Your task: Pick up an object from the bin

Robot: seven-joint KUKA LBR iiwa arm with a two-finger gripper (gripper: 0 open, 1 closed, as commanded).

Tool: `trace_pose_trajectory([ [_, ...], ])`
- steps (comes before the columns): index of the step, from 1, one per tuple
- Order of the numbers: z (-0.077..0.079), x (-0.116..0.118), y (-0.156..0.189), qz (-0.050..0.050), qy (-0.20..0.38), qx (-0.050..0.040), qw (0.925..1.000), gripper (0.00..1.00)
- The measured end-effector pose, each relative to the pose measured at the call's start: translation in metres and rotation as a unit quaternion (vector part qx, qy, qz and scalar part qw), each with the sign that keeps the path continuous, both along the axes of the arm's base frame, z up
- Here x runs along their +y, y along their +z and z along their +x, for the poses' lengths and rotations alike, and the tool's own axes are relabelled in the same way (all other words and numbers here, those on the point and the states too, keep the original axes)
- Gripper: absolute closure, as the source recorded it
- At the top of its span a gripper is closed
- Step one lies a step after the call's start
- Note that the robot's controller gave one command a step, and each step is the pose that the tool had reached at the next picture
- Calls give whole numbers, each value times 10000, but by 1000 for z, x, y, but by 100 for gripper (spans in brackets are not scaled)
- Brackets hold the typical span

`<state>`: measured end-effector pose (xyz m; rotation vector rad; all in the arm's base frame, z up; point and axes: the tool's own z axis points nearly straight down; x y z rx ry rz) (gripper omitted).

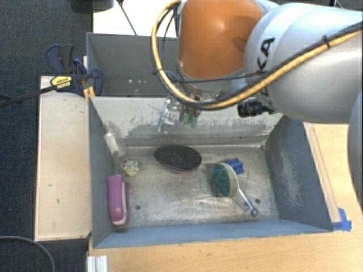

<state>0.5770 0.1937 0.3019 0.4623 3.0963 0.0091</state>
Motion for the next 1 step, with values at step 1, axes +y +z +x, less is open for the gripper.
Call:
trace_pose_trajectory([
  [1,-4,24,-135,-30,719,82,9974,100],
])
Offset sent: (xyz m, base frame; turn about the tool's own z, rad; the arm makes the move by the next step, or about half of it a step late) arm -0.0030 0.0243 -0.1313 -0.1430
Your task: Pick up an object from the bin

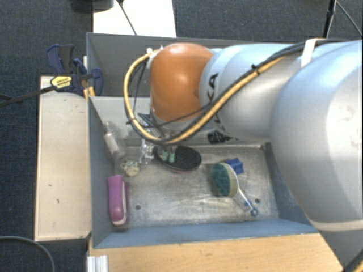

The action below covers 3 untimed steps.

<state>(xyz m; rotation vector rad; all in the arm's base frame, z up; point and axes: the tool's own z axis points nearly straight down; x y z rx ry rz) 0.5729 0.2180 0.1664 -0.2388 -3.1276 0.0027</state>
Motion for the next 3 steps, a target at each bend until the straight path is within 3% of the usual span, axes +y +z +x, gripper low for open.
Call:
trace_pose_trajectory([
  [1,-22,-16,1,6,281,-26,9996,100],
  [2,-33,-38,134,20,437,-80,9990,100],
  [3,-15,-67,12,-1,150,0,9999,100],
])
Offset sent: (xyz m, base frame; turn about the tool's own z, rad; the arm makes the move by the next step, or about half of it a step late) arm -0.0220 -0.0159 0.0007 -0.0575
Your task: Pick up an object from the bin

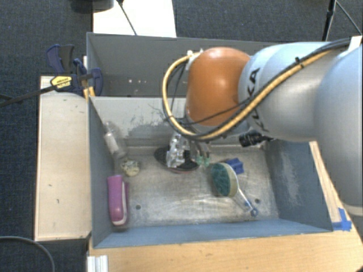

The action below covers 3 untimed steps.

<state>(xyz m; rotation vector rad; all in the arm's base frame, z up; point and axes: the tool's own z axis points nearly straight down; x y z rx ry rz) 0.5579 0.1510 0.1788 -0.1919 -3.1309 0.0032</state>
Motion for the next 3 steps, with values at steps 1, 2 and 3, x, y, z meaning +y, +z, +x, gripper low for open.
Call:
trace_pose_trajectory([
  [1,1,-17,110,20,149,-84,9999,100],
  [2,33,10,107,18,326,-58,9995,100],
  [3,25,3,4,13,1659,-7,9861,100],
])
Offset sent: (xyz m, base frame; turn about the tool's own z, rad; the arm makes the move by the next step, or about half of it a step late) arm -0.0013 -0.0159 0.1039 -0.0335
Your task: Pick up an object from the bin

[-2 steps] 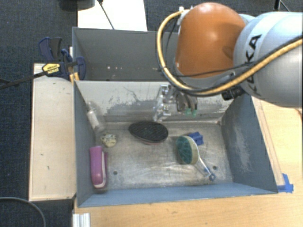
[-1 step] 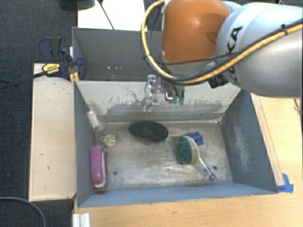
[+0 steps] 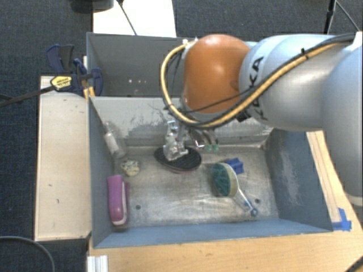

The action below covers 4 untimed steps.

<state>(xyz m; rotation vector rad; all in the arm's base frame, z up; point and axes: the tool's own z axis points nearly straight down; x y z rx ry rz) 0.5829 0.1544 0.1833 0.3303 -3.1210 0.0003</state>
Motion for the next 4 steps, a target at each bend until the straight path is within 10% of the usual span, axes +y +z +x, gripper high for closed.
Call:
trace_pose_trajectory([
  [1,-4,3,0,7,21,-11,10000,100],
  [2,11,8,82,11,2123,-72,9772,100],
  [3,-34,5,-36,8,1414,16,9899,100],
  [4,-31,5,-32,14,1402,-29,9901,0],
])
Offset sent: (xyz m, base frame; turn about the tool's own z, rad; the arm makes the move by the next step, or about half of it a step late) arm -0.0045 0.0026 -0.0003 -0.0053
